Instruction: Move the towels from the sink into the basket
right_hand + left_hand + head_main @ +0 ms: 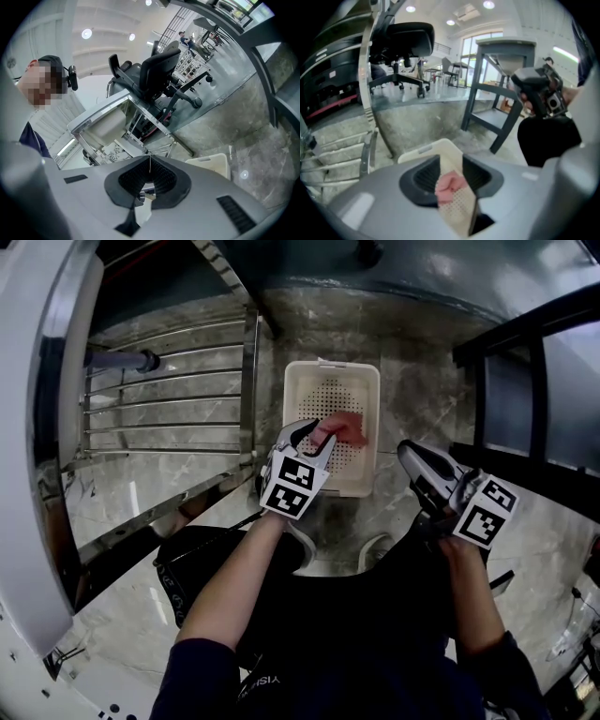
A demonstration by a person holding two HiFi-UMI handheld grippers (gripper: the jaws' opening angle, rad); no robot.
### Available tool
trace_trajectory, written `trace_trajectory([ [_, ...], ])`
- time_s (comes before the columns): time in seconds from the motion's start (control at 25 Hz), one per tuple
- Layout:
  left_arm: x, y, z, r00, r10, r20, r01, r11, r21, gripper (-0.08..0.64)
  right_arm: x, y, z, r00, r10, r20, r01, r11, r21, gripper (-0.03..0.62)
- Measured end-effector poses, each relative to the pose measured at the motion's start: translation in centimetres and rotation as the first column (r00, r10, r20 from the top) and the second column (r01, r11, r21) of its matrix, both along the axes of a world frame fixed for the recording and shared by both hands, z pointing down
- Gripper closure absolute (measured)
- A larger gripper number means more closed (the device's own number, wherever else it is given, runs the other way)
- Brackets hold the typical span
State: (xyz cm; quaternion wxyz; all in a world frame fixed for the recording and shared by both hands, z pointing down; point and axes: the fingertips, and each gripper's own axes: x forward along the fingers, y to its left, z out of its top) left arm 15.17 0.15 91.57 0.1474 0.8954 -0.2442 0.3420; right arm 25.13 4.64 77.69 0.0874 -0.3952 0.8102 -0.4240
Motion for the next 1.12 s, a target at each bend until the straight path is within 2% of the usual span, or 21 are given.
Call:
trace_trajectory([
  [0.2,-0.2,-0.7,-1.6,1.000,-0.017,-0.012,0.017,0.999,0.034,0.416,-0.4,-0.4,0.3,1.000,-0.006,-0.003,0.006,1.000,-0.003,0.583],
  [0.48,-0.3,-0.7,-4.6,0.995,-0.023,-0.096,0.030,0.997,0.073,0.428,-1.9,-0.8,1.1,1.000,-0.011,-0.014,0.011,0.998,-0.063,0.583],
  [0.76,-2.3,0.4,-7.9,0.994,-0.031,-0.107,0.032,0.999,0.010,0.477,-3.3,-0.1,-3.6,0.999,-0.028,-0.047,0.022,0.990,-0.139,0.583],
  [1.12,-3.0,1.5,-15.9,0.994,0.016,-0.110,-0.016,1.000,0.007,0.522,-4.4,1.3,-11.5,0.992,-0.078,-0.100,0.056,0.976,-0.210,0.584],
])
